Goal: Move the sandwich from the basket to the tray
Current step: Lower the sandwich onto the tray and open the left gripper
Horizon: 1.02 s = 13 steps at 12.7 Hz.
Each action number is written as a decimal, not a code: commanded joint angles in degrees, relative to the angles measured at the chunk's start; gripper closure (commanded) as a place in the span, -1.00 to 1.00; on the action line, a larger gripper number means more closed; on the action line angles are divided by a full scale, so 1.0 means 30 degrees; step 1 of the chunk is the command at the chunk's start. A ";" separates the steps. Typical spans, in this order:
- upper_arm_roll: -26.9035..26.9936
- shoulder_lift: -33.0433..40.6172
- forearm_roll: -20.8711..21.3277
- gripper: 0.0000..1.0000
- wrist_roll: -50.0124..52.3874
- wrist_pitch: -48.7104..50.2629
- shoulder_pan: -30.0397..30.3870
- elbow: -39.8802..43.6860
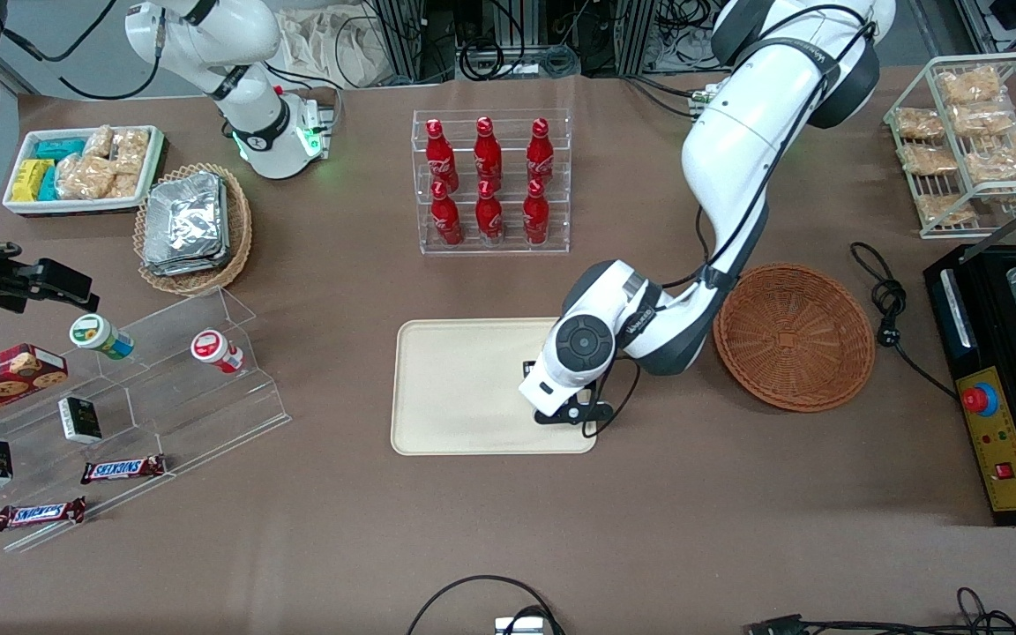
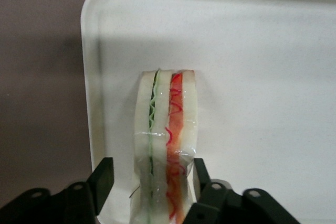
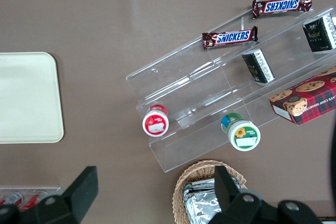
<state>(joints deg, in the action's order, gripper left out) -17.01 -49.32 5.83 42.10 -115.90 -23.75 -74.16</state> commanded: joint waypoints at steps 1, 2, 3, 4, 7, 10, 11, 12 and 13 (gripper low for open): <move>-0.0014 0.1405 0.0138 -1.00 -0.0145 0.1124 0.0329 -0.0239; -0.0014 0.2019 0.0138 -1.00 -0.0117 0.1973 0.0330 -0.0414; -0.0014 0.3156 0.0138 -1.00 -0.0117 0.2474 0.0330 -0.1054; 0.0016 0.4734 0.0138 -1.00 -0.0117 0.2479 0.0359 -0.2511; -0.0102 1.0558 -0.0006 -1.00 -0.1772 0.2624 0.1559 -0.7813; -0.0014 1.5052 -0.0475 -1.00 -0.5235 0.3613 0.3081 -1.1018; 0.0015 1.5468 -0.0826 -1.00 -0.6201 0.4608 0.3693 -1.0877; 0.0016 1.5762 -0.1293 -1.00 -0.7255 0.5140 0.4685 -1.0585; 0.0016 1.5823 -0.1559 -1.00 -0.8687 0.5493 0.5681 -1.0263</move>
<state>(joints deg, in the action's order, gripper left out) -16.61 -3.45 3.25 22.49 -100.44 -11.67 -104.14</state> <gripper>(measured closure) 0.000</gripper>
